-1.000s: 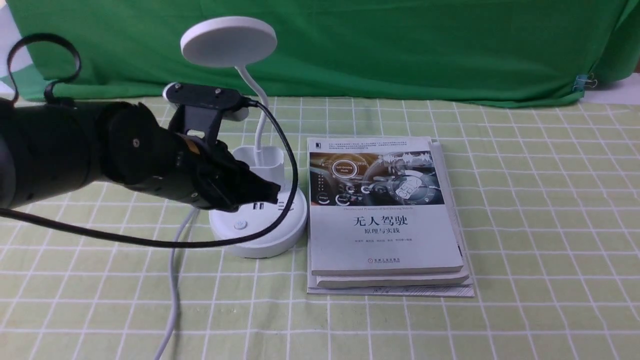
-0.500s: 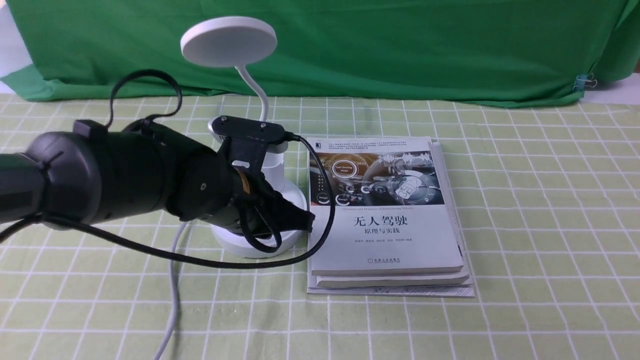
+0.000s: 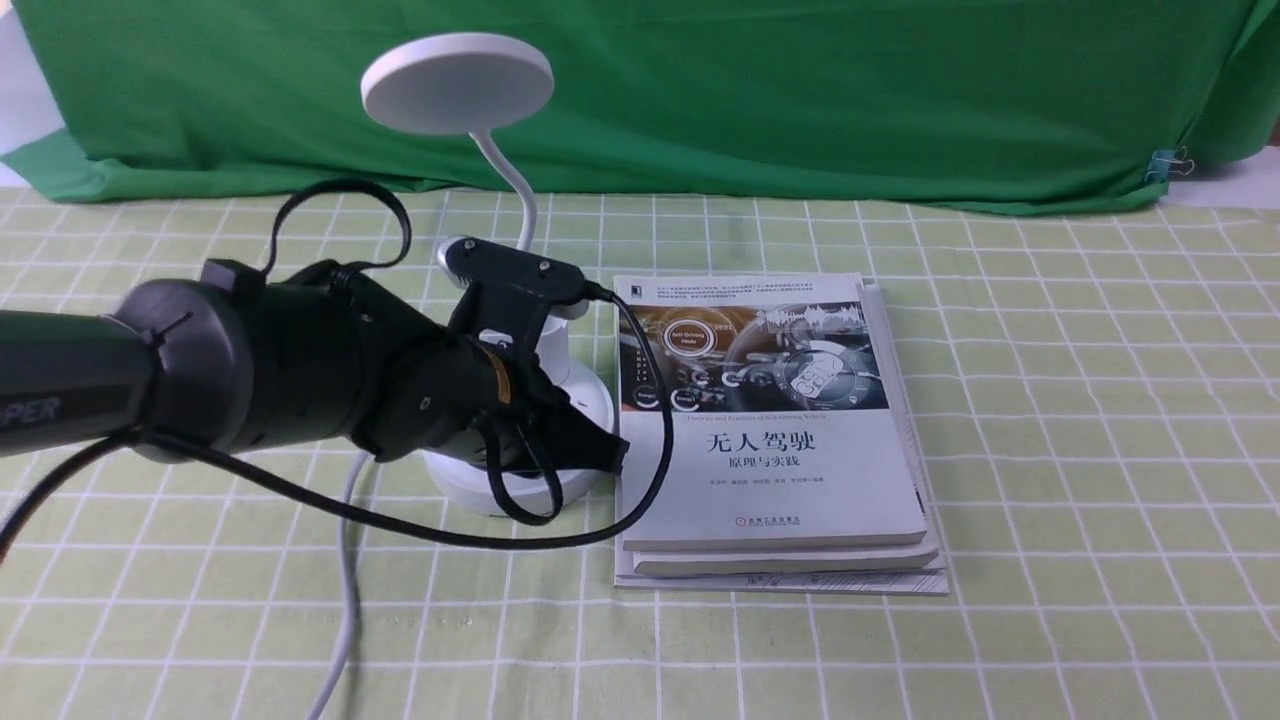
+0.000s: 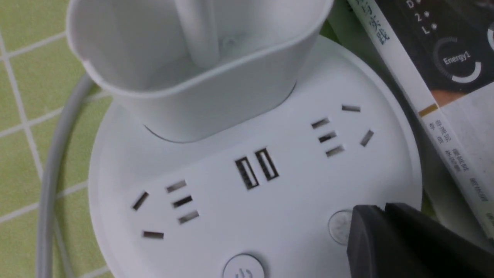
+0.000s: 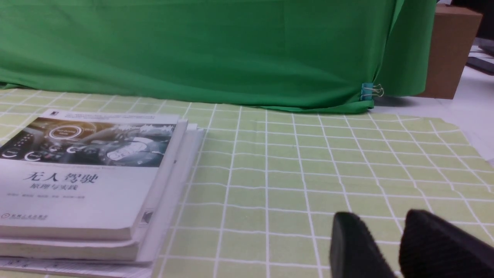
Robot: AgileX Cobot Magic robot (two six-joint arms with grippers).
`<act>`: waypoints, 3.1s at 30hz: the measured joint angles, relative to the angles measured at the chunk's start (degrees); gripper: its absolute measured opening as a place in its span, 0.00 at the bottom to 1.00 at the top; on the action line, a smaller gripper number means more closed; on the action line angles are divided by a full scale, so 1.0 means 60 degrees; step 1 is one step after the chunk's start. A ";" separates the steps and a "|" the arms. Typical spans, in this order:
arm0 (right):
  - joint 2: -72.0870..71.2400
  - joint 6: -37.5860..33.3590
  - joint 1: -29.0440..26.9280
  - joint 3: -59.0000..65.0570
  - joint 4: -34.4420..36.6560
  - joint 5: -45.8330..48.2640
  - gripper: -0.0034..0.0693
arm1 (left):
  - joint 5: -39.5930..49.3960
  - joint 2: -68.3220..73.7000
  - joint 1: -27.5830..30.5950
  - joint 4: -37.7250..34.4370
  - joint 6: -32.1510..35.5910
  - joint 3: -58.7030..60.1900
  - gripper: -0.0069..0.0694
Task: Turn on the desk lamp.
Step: Use the left arm to press the button switch on the lamp holder
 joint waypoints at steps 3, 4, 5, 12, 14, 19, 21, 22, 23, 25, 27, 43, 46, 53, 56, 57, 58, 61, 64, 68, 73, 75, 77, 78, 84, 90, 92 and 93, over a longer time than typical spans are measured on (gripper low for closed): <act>0.0000 0.0000 0.0000 0.0000 0.0000 0.0000 0.38 | -0.0075 0.0031 0.0084 -0.0001 0.0000 0.0000 0.12; 0.0000 0.0000 0.0000 0.0000 0.0000 0.0000 0.38 | -0.0173 0.0031 0.0159 -0.0001 0.0000 0.0000 0.12; 0.0000 0.0000 0.0000 0.0000 0.0000 0.0000 0.38 | -0.0205 0.0031 0.0244 -0.0001 -0.0009 0.0000 0.12; 0.0000 0.0000 0.0000 0.0000 0.0000 0.0000 0.38 | -0.0237 0.0031 0.0590 -0.0238 -0.0020 0.0000 0.12; 0.0000 0.0000 0.0000 0.0000 0.0000 0.0000 0.38 | -0.0237 0.0031 0.0590 -0.0396 -0.0020 0.0000 0.12; 0.0000 0.0000 0.0000 0.0000 0.0000 0.0000 0.38 | -0.0147 0.0031 0.0590 -0.0848 0.0008 0.0000 0.12; 0.0000 0.0000 0.0000 0.0000 0.0000 0.0000 0.38 | -0.0076 0.0031 0.0590 -0.0927 0.0029 0.0000 0.12; 0.0000 0.0000 0.0000 0.0000 0.0000 0.0000 0.38 | -0.0039 0.0031 0.0590 -0.0945 0.0043 0.0000 0.12; 0.0000 0.0000 0.0000 0.0000 0.0000 0.0000 0.38 | -0.0009 0.0031 0.0590 -0.0975 0.0050 0.0000 0.12; 0.0000 0.0000 0.0000 0.0000 0.0000 0.0000 0.38 | 0.0023 0.0031 0.0590 -0.1048 0.0106 0.0000 0.12; 0.0000 0.0000 0.0000 0.0000 0.0000 0.0000 0.38 | 0.0035 0.0031 0.0590 -0.1316 0.0331 0.0000 0.12; 0.0000 0.0000 0.0000 0.0000 0.0000 0.0000 0.38 | 0.1221 0.0031 0.0177 -0.1089 0.0633 -0.0640 0.12; 0.0000 0.0000 0.0000 0.0000 0.0000 0.0000 0.38 | 0.1266 0.0031 0.0103 -0.0830 0.0353 -0.0838 0.12; 0.0000 0.0000 0.0000 0.0000 0.0000 0.0000 0.38 | 0.1099 0.0191 0.0103 -0.0517 0.0223 -0.0859 0.12; 0.0000 0.0000 0.0000 0.0000 0.0000 0.0000 0.38 | 0.0981 0.0418 0.0103 -0.0517 0.0223 -0.0865 0.12; 0.0000 0.0000 0.0000 0.0000 0.0000 0.0000 0.38 | 0.0981 0.0488 0.0103 -0.0517 0.0223 -0.0865 0.12; 0.0000 0.0000 0.0000 0.0000 0.0000 0.0000 0.38 | 0.0927 0.0535 0.0103 -0.0517 0.0205 -0.0865 0.12; 0.0000 0.0000 0.0000 0.0000 0.0001 0.0000 0.38 | 0.0853 0.0566 0.0103 -0.0513 0.0197 -0.0900 0.12; 0.0000 0.0000 0.0000 0.0000 0.0000 0.0000 0.38 | 0.0853 0.0570 0.0103 -0.0513 0.0197 -0.0907 0.12; 0.0000 0.0000 0.0000 0.0000 0.0000 0.0000 0.38 | 0.0918 0.0570 0.0103 -0.0513 0.0197 -0.0918 0.12; 0.0000 0.0000 0.0000 0.0000 0.0000 0.0000 0.38 | 0.0985 0.0570 0.0103 -0.0501 0.0197 -0.0929 0.12; 0.0000 0.0000 0.0000 0.0000 0.0000 0.0000 0.38 | 0.0985 0.0570 0.0103 -0.0492 0.0197 -0.0929 0.12; 0.0000 0.0000 0.0000 0.0000 0.0000 0.0000 0.38 | 0.0985 0.0570 0.0103 -0.0488 0.0197 -0.0929 0.12; 0.0000 0.0000 0.0000 0.0000 0.0000 0.0000 0.38 | 0.0976 0.0570 0.0103 -0.0481 0.0197 -0.0929 0.12; 0.0000 0.0000 0.0000 0.0000 0.0000 0.0000 0.38 | 0.1018 0.0570 0.0103 -0.0450 0.0158 -0.0932 0.12; 0.0000 0.0000 0.0000 0.0000 0.0000 0.0000 0.38 | 0.1178 0.0601 0.0103 -0.0420 0.0186 -0.0950 0.12; 0.0000 0.0000 0.0000 0.0000 0.0000 0.0000 0.38 | 0.1178 0.0651 0.0103 -0.0420 0.0186 -0.0958 0.12; 0.0000 0.0000 0.0000 0.0000 0.0000 0.0000 0.38 | 0.1166 0.0708 0.0103 -0.0474 0.0209 -0.0989 0.12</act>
